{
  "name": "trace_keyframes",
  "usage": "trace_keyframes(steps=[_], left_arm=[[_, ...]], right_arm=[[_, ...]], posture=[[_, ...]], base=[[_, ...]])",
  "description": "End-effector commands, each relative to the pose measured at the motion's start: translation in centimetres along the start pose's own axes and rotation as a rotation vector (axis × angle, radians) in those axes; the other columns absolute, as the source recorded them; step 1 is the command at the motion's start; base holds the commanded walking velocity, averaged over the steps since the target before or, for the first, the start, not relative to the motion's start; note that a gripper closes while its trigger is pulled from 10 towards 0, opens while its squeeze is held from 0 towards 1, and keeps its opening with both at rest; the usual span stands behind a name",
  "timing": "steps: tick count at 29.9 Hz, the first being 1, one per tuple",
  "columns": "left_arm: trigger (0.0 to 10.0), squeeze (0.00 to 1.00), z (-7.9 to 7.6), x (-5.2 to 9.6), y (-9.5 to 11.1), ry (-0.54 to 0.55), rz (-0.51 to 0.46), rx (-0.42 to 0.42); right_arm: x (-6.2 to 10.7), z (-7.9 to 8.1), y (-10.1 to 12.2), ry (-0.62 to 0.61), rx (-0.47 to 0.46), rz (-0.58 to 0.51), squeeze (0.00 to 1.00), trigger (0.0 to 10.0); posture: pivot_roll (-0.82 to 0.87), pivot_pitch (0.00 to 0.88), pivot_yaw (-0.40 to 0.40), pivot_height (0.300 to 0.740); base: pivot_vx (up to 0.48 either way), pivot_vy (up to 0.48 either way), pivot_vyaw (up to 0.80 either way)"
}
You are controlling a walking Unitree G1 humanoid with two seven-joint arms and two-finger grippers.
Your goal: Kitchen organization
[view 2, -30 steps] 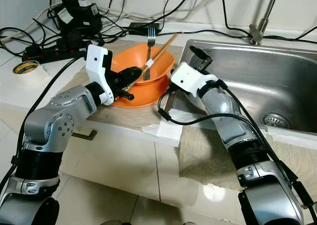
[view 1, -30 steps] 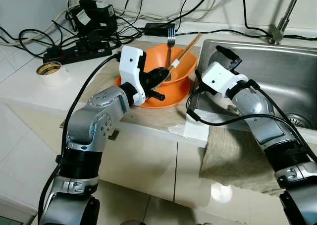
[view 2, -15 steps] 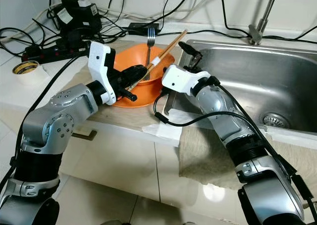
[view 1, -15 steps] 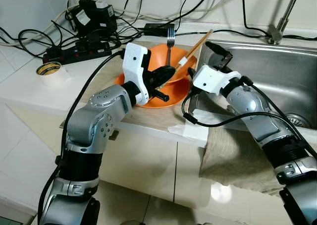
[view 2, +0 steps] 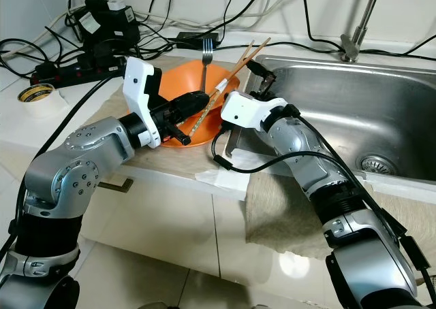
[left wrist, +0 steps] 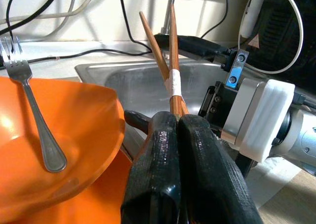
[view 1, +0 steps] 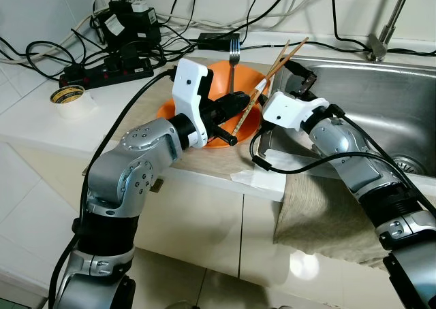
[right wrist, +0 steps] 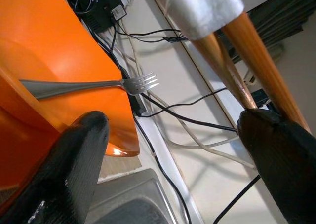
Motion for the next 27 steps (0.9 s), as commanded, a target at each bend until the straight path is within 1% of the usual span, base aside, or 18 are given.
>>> trace_keyframes(steps=[1, 3, 8, 10, 12, 15, 16, 17, 20, 23, 24, 25, 26, 27], left_arm=[[0.0, 0.0, -0.5, -0.1, -0.7, -0.027, 0.039, 0.007], [0.0, 0.0, -0.3, -0.1, -0.8, -0.018, 0.047, 0.012], [0.0, 0.0, 0.6, -0.1, -1.2, 0.025, 0.061, 0.033], [0.0, 0.0, 0.8, 0.0, -1.2, 0.035, 0.064, 0.034], [0.0, 0.0, 0.9, 0.0, -1.2, 0.039, 0.066, 0.036], [0.0, 0.0, 1.1, 0.0, -1.3, 0.052, 0.07, 0.039], [0.0, 0.0, 1.1, 0.0, -1.3, 0.052, 0.07, 0.039], [0.0, 0.0, 1.2, 0.0, -1.4, 0.057, 0.071, 0.04], [0.0, 0.0, 1.2, 0.0, -1.4, 0.059, 0.071, 0.041], [0.0, 0.0, 1.2, 0.0, -1.4, 0.062, 0.071, 0.042], [0.0, 0.0, 1.3, 0.0, -1.4, 0.064, 0.072, 0.041], [0.0, 0.0, 1.3, 0.1, -1.4, 0.063, 0.073, 0.036], [0.0, 0.0, 1.3, 0.1, -1.4, 0.063, 0.073, 0.036], [0.0, 0.0, 1.3, 0.1, -1.4, 0.065, 0.073, 0.03]], right_arm=[[-0.9, -1.1, 1.9, -0.025, 0.02, -0.069, 0.0, 10.0], [-0.8, -1.0, 1.8, -0.024, 0.017, -0.069, 0.0, 10.0], [-0.6, -0.6, 1.5, -0.02, -0.031, -0.056, 0.0, 10.0], [-0.5, -0.4, 1.3, -0.025, -0.086, -0.045, 0.0, 10.0], [-0.4, -0.3, 1.1, -0.036, -0.159, -0.036, 0.0, 10.0], [-0.4, -0.2, 0.5, -0.073, -0.369, -0.005, 0.0, 10.0], [-0.4, -0.2, 0.5, -0.073, -0.369, -0.005, 0.0, 10.0], [-0.3, 0.1, -0.1, -0.095, -0.486, 0.021, 0.0, 10.0], [-0.1, 0.5, -0.8, -0.114, -0.58, 0.047, 0.0, 10.0], [0.1, 0.9, -1.5, -0.14, -0.717, 0.078, 0.0, 10.0], [0.2, 1.0, -1.9, -0.16, -0.789, 0.093, 0.0, 10.0], [0.2, 0.9, -2.0, -0.174, -0.82, 0.099, 0.0, 10.0], [0.2, 0.9, -2.0, -0.174, -0.82, 0.099, 0.0, 10.0], [0.3, 0.8, -2.2, -0.187, -0.855, 0.103, 0.0, 10.0]], posture=[[0.01, 0.0, 0.083, 0.74], [0.01, 0.0, 0.085, 0.74], [0.01, 0.0, 0.087, 0.74], [0.01, 0.0, 0.087, 0.74], [0.01, 0.0, 0.087, 0.74], [0.01, 0.0, 0.086, 0.74], [0.01, 0.0, 0.086, 0.74], [0.01, 0.0, 0.085, 0.74], [0.01, 0.0, 0.085, 0.74], [0.01, 0.0, 0.084, 0.74], [0.01, 0.0, 0.085, 0.74], [0.01, 0.0, 0.085, 0.74], [0.01, 0.0, 0.085, 0.74], [0.01, 0.0, 0.085, 0.74]], base=[[0.0, 0.0, 0.0], [0.0, 0.0, 0.0], [0.0, 0.0, 0.0], [0.0, 0.0, 0.0], [0.0, 0.0, 0.0], [0.0, 0.0, 0.0], [0.0, 0.0, 0.0], [0.0, 0.0, 0.0], [0.0, 0.0, 0.0], [0.0, 0.0, 0.0], [0.0, 0.0, 0.0], [0.0, 0.0, 0.0], [0.0, 0.0, 0.0], [0.0, 0.0, 0.0]])
Point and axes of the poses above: a point about 5 cm out from each wrist's last joint towards the gripper, its own x axis pointing back from the gripper into the wrist, its own y axis along the axis of the wrist's last joint, z = x × y, the point moved 5 cm from there along -x, pointing out of the wrist towards the gripper, and after that the axes turned 7 degrees about -x, right-handed, at the moved point
